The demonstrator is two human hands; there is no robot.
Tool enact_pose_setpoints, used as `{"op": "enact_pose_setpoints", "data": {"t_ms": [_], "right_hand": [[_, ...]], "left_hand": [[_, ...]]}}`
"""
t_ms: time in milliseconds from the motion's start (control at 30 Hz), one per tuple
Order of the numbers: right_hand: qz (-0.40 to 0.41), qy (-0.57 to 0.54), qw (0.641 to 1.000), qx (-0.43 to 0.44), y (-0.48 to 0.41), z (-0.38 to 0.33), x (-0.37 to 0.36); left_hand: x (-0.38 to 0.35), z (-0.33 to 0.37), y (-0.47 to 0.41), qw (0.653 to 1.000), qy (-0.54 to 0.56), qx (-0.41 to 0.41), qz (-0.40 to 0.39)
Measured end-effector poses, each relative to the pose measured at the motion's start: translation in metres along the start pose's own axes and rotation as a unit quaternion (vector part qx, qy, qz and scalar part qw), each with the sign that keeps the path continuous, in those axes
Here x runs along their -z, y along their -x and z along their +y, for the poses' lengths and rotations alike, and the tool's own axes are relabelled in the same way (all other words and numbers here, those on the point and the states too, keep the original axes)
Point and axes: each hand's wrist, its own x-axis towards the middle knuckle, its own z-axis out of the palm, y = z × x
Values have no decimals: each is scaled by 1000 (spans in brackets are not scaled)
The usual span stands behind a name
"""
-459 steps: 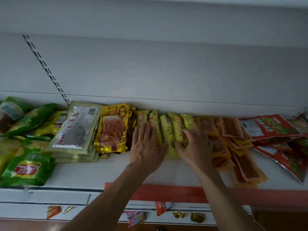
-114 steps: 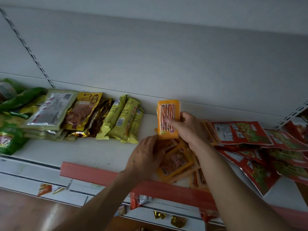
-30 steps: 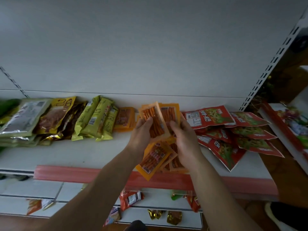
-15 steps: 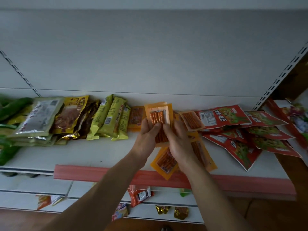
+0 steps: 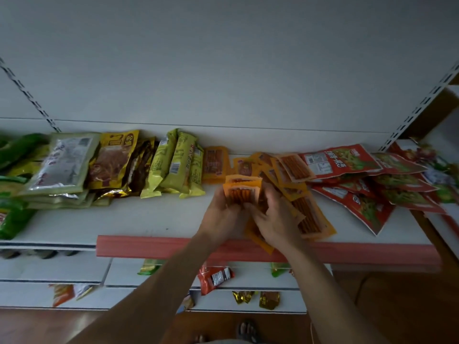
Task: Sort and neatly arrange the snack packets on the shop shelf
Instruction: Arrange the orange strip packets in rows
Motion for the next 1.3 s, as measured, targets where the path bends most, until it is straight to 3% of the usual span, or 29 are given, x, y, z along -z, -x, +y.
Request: {"op": "enact_pose_setpoints", "data": {"t_ms": [167,300,433,533,733,833,967,1300], "right_hand": [[-8,-24,999,-33,-2,-13,-3],[-32,-76,988,-128,-14,-21,-13],[-98,15,971,-216,-26,-19,-29],[-91,65,972,-208,-30,-22,-38],[-64,114,973,-190,-27,-23,-44],[-40,65,976,-206,-26,-26,-51],[-29,56,976,-210,-27,-33,-58],[-28,146,966,-211,-37,-44,-68]], "left_hand": [[22,6,4,996,-69,-39,49],[46,6,11,990,-116,-67,38],[65,-3,17,969,-246,-24,24],[72,-9,20,956,-293,-2,15],[79,-9,25,942,-328,-74,-15],[80,-5,26,910,-384,-152,-45],[86,-2,23,864,-466,-185,-41],[98,-9,16,843,-490,-220,-27]]}}
